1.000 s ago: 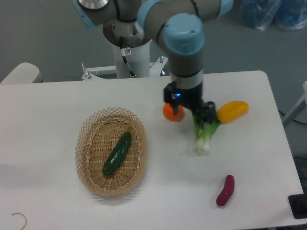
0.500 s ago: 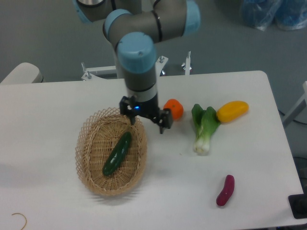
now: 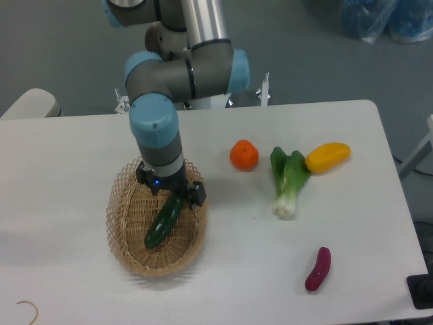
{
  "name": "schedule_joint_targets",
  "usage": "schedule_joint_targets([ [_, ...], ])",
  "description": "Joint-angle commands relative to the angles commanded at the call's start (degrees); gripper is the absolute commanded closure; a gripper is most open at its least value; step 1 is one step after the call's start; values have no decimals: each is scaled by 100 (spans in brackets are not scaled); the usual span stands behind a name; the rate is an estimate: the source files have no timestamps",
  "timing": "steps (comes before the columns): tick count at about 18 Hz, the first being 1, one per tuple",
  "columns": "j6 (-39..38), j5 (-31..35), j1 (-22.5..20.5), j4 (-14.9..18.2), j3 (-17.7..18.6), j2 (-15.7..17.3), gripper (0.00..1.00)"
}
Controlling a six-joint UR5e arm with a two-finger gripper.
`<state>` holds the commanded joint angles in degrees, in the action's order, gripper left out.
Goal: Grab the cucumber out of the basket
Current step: 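Lower the gripper onto the green cucumber and close on it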
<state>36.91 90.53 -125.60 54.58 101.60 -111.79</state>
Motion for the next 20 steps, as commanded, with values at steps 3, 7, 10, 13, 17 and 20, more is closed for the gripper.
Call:
schedule_joint_targets([
  [3, 202, 9, 53, -36, 70, -80, 0],
  [7, 203, 0, 70, -36, 79, -168, 0],
  [10, 194, 0, 71, -131, 114, -220, 0],
  [13, 220, 0, 71, -343, 114, -299, 0],
  [17, 211, 0, 79, -361, 114, -335, 0],
  [20, 194, 0, 79, -361, 123, -343, 0],
])
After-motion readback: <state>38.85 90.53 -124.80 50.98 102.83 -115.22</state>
